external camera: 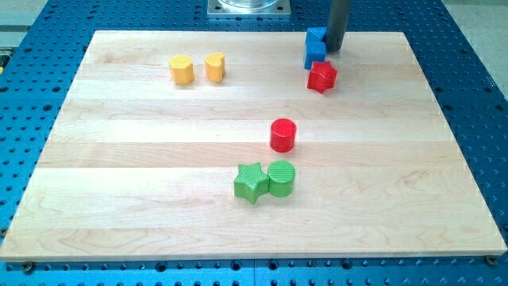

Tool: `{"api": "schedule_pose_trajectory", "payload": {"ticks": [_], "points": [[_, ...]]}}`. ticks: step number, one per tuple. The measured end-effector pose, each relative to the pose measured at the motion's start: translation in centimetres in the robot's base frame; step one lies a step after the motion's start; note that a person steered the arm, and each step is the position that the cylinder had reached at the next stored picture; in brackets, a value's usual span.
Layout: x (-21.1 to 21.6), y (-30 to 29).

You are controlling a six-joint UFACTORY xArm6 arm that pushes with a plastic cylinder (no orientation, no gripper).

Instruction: Adjust the red star below the blue cube

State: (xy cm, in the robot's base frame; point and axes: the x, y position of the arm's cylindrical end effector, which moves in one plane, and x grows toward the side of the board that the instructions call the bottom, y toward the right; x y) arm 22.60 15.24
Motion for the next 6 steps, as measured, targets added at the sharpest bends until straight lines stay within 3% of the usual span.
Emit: {"api": "schedule_pose_trajectory", "payload": {"ticks": [2, 3, 4, 5, 6], "points": [[-0.5, 0.2], [-0.3, -2.4], [2.8, 2.5], [8.8, 7.8], [11.9, 3.8]]}}
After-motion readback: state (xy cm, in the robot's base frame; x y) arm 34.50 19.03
